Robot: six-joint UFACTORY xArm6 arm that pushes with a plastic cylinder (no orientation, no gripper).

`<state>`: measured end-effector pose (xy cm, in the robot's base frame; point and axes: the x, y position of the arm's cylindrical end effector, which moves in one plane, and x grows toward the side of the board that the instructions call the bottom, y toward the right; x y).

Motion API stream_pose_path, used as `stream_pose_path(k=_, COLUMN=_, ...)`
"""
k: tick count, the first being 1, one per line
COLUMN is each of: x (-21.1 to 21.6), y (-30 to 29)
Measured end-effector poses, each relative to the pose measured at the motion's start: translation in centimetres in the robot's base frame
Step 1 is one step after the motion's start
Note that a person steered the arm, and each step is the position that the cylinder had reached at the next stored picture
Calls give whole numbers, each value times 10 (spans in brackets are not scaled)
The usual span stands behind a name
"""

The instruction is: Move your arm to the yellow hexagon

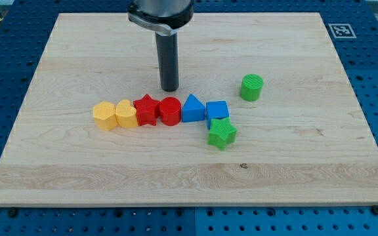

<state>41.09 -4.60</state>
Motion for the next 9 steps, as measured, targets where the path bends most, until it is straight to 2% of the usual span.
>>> stream_pose_path(k=5, x=-9, y=-95)
stream_pose_path(k=7, x=-2, y=-106)
stream_pose_path(k=9, x=22, y=-108)
